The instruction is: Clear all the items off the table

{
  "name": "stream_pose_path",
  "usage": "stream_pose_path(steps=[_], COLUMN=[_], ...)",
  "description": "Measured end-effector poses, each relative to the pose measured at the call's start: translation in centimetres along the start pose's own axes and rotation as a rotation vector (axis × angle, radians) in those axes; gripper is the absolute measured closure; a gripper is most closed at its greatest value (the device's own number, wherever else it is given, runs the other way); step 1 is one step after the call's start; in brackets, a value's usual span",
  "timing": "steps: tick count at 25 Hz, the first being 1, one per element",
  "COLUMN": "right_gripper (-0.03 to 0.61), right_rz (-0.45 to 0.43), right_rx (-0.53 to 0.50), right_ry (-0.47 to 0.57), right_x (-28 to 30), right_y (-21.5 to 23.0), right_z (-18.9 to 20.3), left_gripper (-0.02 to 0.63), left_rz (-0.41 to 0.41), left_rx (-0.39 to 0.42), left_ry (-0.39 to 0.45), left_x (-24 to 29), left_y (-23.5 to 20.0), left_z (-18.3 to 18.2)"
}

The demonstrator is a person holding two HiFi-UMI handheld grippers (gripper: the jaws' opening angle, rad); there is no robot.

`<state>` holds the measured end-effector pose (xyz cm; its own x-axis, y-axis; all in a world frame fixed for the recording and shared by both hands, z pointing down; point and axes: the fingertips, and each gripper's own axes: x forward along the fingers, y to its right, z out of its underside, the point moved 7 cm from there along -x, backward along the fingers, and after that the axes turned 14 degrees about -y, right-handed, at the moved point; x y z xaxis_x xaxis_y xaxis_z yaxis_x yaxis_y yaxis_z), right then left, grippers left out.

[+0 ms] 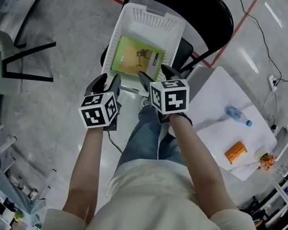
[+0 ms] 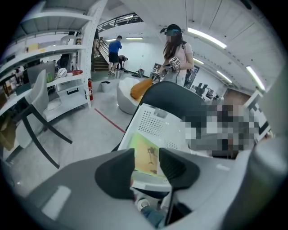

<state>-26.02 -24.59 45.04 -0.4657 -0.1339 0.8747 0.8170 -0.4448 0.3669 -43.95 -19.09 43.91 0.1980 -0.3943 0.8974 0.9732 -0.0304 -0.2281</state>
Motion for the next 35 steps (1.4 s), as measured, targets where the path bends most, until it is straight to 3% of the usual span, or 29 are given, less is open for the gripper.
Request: stream_pose_path(steps=[11,14,24,35], right_gripper=[0.359,0.432,0.572,0.578], right_rz=[-0.017,-0.012,0.033,0.043], right_rx=[0.004,0.011,0.005,0.008], right_ry=[0.015,0.028,0.064,0.086], right_x=[-2.5,-3.2,-6.0,-8.0], right_y=[-1.1,-1.3,-1.8,-2.0], right_z=[1.5,2.0,3.3,4.6], left_gripper=[0.575,0.600,0.604,0.606], left_rz=[-0.016,-0.014,0.031,0.050], left_rx=[0.042,0.061,0.080,0.124], left_ry=[0.021,0.019,0.036,0.071], left_x=[-1.7,-2.1,-3.8,-5.5], left_y=[2.1,2.7,5.2,6.9], left_z=[0.2,0.4,0.9,1.2])
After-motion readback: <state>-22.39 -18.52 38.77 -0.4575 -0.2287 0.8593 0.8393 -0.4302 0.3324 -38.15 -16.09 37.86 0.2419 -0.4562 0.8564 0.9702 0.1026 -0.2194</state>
